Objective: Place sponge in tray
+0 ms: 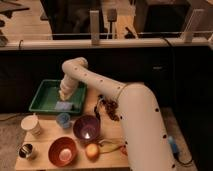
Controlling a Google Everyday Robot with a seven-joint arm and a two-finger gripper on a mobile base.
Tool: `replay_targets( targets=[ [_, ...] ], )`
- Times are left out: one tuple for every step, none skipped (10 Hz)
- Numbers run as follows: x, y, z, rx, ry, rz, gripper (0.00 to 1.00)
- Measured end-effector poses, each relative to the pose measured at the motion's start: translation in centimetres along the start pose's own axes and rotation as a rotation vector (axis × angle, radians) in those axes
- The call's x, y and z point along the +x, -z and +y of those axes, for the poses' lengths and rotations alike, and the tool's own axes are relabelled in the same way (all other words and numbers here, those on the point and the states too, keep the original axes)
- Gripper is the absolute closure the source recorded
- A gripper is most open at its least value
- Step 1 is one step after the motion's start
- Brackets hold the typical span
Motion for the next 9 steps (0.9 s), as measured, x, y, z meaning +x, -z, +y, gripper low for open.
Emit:
replay_targets(
  targets=[
    [0.16,-0.22,-0.29,-0.054,0.004,-0.006,0.88],
    [0.13,-0.51,-0.39,-0.088,0.007,-0.017,0.97],
    [0.10,-0.54,-0.40,-0.091,0.007,-0.021,1.00],
    [0.05,-0.53,-0.36,-0.090,0.006,-0.022,1.00],
    [0.05,-0.52,-0.36,-0.090,0.006,-0.022,1.00],
    [0.06,-0.53,-0.39,-0.090,0.007,-0.022,1.00],
    [0.08,-0.54,-0.42,-0.090,0.007,-0.022,1.00],
    [0.09,-0.53,-0.40,-0.090,0.007,-0.021,1.00],
    [0.07,-0.51,-0.36,-0.090,0.006,-0.021,1.00]
  ],
)
